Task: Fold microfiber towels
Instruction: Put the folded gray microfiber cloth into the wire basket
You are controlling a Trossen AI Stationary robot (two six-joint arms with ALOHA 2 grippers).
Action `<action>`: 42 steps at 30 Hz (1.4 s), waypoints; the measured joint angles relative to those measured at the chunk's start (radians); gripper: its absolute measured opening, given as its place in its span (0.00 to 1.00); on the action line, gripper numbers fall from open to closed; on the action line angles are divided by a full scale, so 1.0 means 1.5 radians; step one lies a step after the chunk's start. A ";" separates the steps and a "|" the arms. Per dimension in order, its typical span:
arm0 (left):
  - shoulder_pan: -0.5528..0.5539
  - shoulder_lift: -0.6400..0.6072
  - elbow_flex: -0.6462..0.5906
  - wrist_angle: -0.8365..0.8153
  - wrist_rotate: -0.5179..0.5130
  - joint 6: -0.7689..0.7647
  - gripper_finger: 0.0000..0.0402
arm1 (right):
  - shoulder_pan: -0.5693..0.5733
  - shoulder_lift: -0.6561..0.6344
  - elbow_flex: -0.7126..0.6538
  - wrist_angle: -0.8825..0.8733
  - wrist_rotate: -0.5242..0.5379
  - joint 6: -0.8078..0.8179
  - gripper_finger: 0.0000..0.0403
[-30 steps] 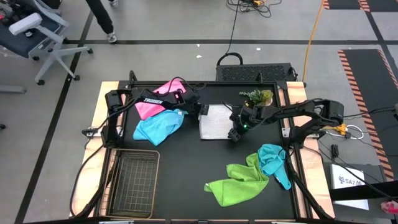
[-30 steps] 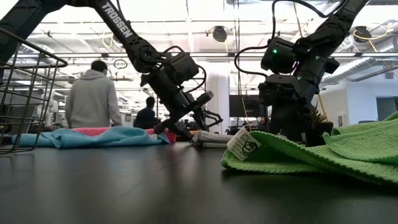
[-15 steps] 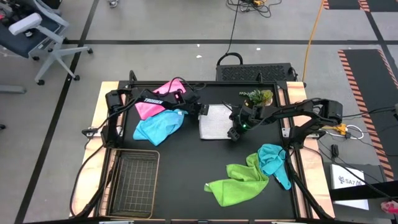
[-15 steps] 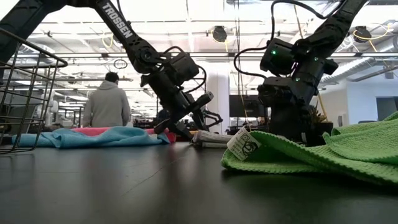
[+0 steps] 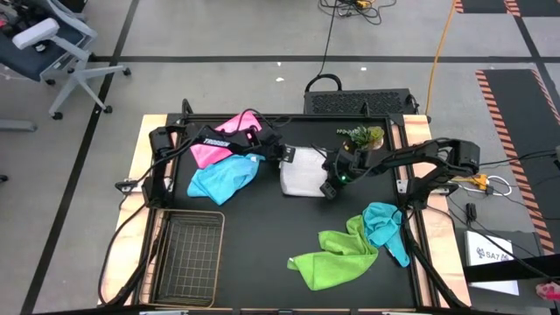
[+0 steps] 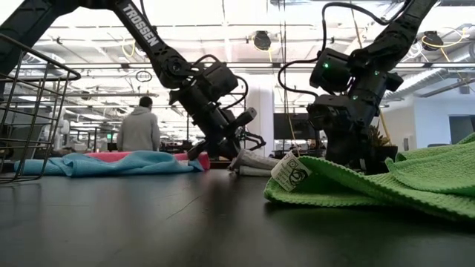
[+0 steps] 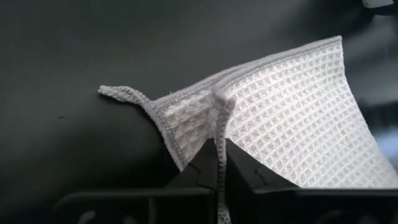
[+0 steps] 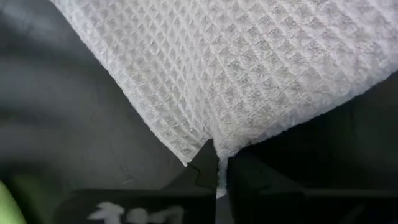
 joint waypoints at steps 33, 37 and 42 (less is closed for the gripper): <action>0.001 -0.002 0.001 -0.019 -0.020 0.013 0.55 | 0.000 -0.001 0.000 -0.003 -0.018 0.008 0.01; 0.001 -0.002 0.001 -0.019 -0.021 0.008 0.53 | 0.000 -0.001 0.000 -0.003 -0.017 0.007 0.01; 0.001 -0.002 0.001 -0.012 -0.015 -0.002 0.49 | 0.000 -0.002 0.000 -0.002 -0.004 0.004 0.01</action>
